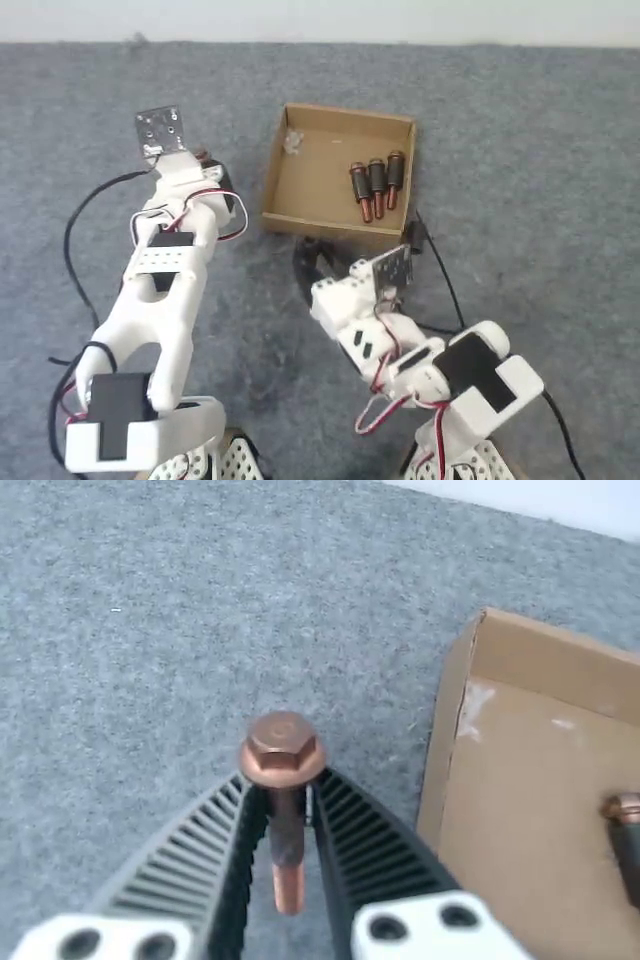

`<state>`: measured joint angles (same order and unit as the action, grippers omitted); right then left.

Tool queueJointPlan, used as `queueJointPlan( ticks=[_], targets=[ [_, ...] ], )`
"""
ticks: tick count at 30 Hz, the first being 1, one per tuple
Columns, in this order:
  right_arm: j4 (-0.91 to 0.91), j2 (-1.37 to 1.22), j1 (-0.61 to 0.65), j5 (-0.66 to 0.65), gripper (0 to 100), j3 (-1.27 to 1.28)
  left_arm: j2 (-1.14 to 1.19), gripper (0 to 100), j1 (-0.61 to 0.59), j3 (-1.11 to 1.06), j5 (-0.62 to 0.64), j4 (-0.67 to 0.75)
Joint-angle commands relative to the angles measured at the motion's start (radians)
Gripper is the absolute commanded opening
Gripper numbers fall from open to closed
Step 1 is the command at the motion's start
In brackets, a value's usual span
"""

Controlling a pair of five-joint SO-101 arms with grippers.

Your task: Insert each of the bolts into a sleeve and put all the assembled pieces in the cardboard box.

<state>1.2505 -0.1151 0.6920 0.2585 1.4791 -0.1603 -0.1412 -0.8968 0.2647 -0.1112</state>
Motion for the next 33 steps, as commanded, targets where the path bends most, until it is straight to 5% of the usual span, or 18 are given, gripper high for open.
queueJointPlan(
  ticks=[1, 17, 33],
  targets=[
    [0.042, 0.056, 0.038, -0.031, 0.6, 0.043, -0.008, 1, 0.005, 0.005, 0.008, 0.029],
    [0.105, 0.062, 0.108, -0.146, 0.6, 0.201, -0.008, 1, 0.068, -0.131, 0.008, 0.325],
    [0.093, 0.047, 0.005, -0.149, 0.6, 0.075, -0.063, 1, 0.109, -0.151, 0.014, 0.339]
  ],
)
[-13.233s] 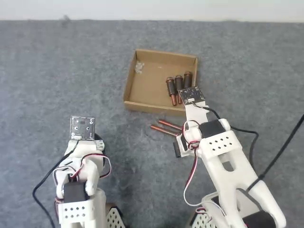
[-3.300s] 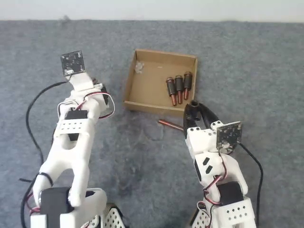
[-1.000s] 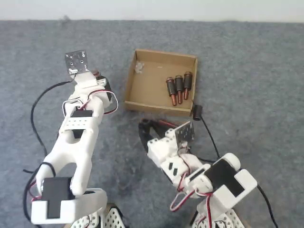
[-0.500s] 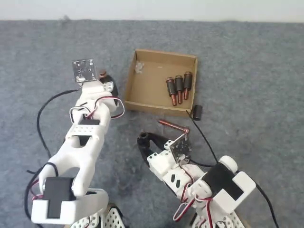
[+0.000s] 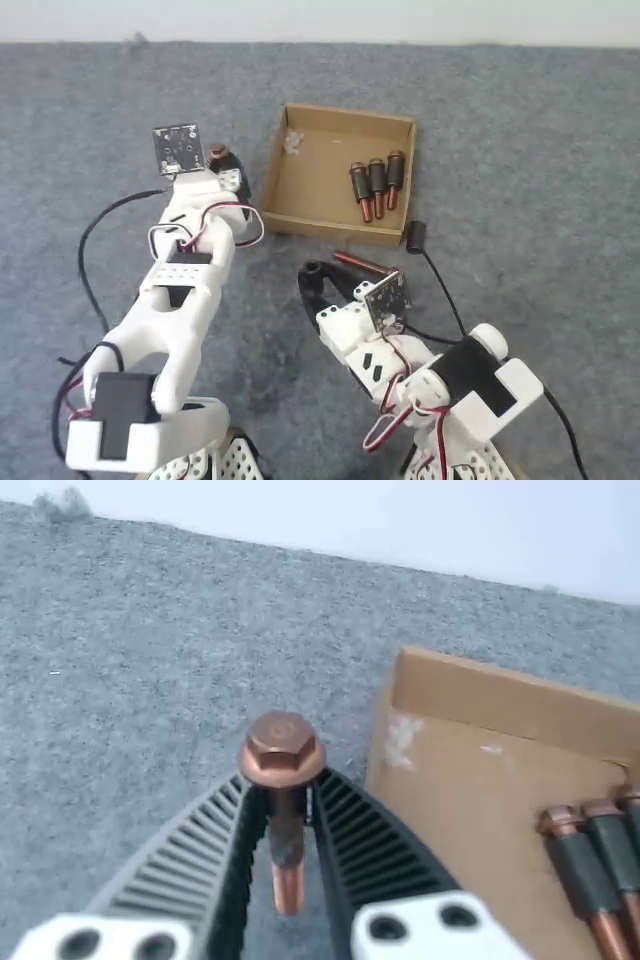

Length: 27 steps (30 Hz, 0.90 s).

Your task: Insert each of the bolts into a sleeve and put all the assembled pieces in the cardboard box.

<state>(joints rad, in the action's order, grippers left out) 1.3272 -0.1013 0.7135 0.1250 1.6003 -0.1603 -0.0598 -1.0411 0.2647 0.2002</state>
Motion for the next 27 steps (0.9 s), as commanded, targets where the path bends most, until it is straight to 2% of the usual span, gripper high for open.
queueJointPlan(
  ticks=[1, 4, 8, 15, 18, 23, 27],
  targets=[
    [0.008, 0.019, -0.018, -0.015, 0.6, -0.055, -0.084, 1, 0.041, -0.021, 0.014, 0.032],
    [0.010, -0.054, -0.018, -0.015, 0.6, -0.097, -0.157, 1, 0.087, -0.114, 0.009, 0.132],
    [0.134, -0.163, -0.018, -0.018, 0.6, -0.123, -0.209, 1, 0.137, -0.245, 0.009, 0.333],
    [0.231, -0.236, -0.016, -0.018, 0.6, -0.129, -0.258, 1, 0.149, -0.263, 0.009, 0.264],
    [0.231, -0.240, -0.016, -0.018, 0.6, -0.129, -0.348, 1, 0.144, -0.265, 0.009, 0.169],
    [0.216, -0.243, -0.016, -0.018, 0.6, -0.143, -0.586, 1, 0.166, -0.255, 0.009, -0.157],
    [0.217, -0.243, -0.012, -0.018, 0.6, -0.141, -0.738, 1, 0.206, -0.248, 0.011, -0.341]
  ],
)
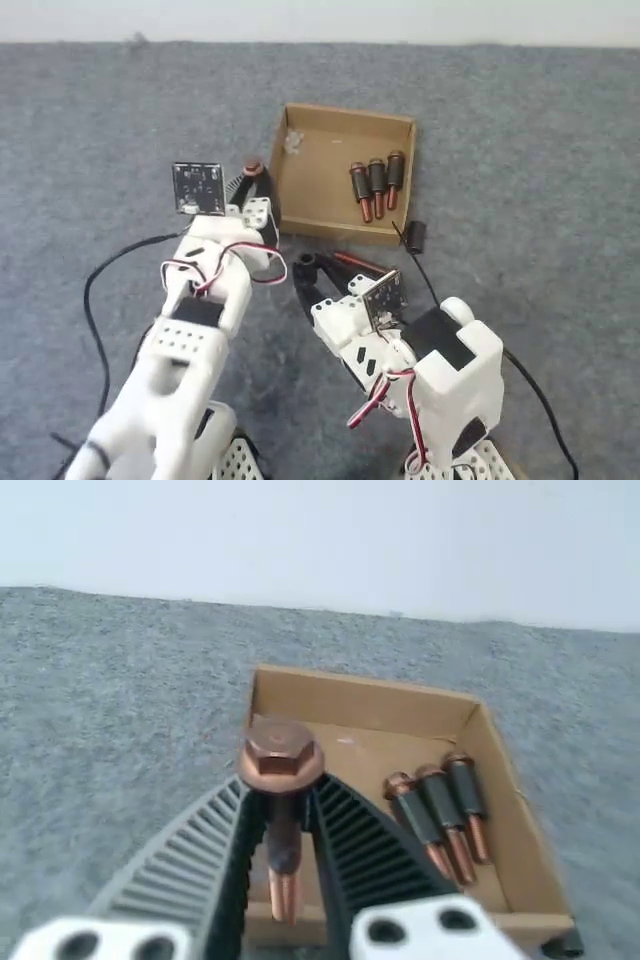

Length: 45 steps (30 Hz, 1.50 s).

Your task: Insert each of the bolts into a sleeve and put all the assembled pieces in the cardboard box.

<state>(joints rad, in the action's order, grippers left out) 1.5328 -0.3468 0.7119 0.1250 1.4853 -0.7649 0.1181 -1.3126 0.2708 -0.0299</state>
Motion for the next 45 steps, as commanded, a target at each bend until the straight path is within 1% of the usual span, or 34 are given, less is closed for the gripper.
queueJointPlan(
  ticks=[1, 3, 9, 17, 20, 24, 40, 45],
  targets=[
    [0.012, 0.002, -0.008, -0.018, 0.6, -0.025, -0.155, 1, 0.037, 0.024, 0.005, -0.140],
    [0.012, 0.002, -0.007, -0.018, 0.6, -0.025, -0.175, 1, 0.049, 0.024, 0.005, -0.167],
    [0.012, 0.001, 0.015, -0.018, 0.6, -0.028, -0.176, 1, 0.057, 0.024, 0.009, -0.169],
    [0.010, 0.001, 0.016, -0.018, 0.6, -0.028, -0.176, 1, 0.153, 0.019, 0.011, -0.173],
    [0.010, 0.001, 0.016, -0.018, 0.6, -0.028, -0.176, 1, 0.152, 0.018, 0.011, -0.175],
    [0.010, 0.001, 0.016, -0.018, 0.6, -0.028, -0.176, 1, 0.173, 0.018, 0.012, -0.227],
    [0.012, 0.001, 0.013, -0.018, 0.6, -0.021, -0.184, 1, 0.180, -0.021, 0.012, -0.232],
    [0.010, 0.001, 0.013, -0.018, 0.6, -0.021, -0.187, 1, 0.178, -0.012, 0.071, -0.229]
  ],
)
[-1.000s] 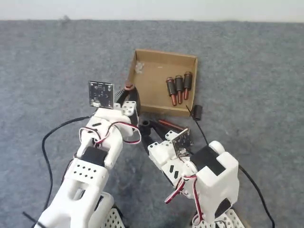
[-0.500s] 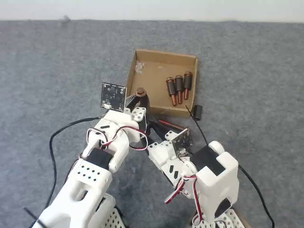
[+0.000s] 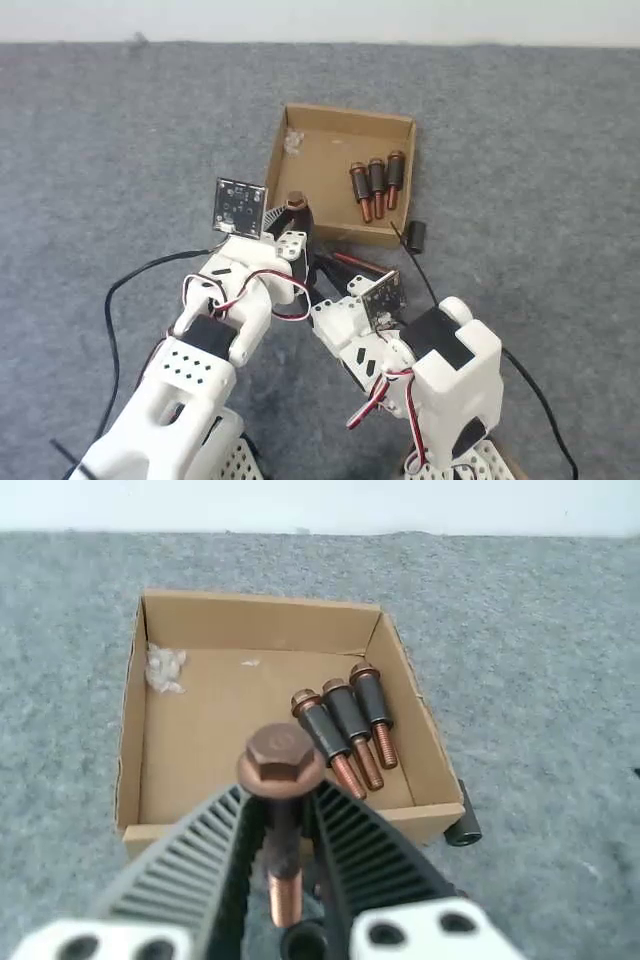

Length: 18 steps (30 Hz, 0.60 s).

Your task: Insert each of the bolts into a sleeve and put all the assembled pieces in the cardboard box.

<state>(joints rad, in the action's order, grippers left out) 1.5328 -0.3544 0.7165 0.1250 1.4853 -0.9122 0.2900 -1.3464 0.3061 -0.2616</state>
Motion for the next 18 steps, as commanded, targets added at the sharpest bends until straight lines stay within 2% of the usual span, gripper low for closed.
queueJointPlan(
  ticks=[1, 9, 12, 18],
  targets=[
    [0.010, 0.008, 0.008, -0.018, 0.6, -0.021, -0.040, 1, 0.006, 0.025, 0.037, 0.002],
    [-0.021, 0.008, -0.008, -0.055, 0.6, -0.028, -0.040, 1, 0.005, 0.038, 0.038, -0.003],
    [-0.021, 0.008, -0.008, -0.057, 0.6, -0.028, -0.049, 1, 0.005, 0.054, 0.038, -0.049],
    [-0.021, 0.008, -0.008, -0.057, 0.6, -0.028, -0.232, 1, 0.014, 0.028, 0.038, -0.150]
  ],
)
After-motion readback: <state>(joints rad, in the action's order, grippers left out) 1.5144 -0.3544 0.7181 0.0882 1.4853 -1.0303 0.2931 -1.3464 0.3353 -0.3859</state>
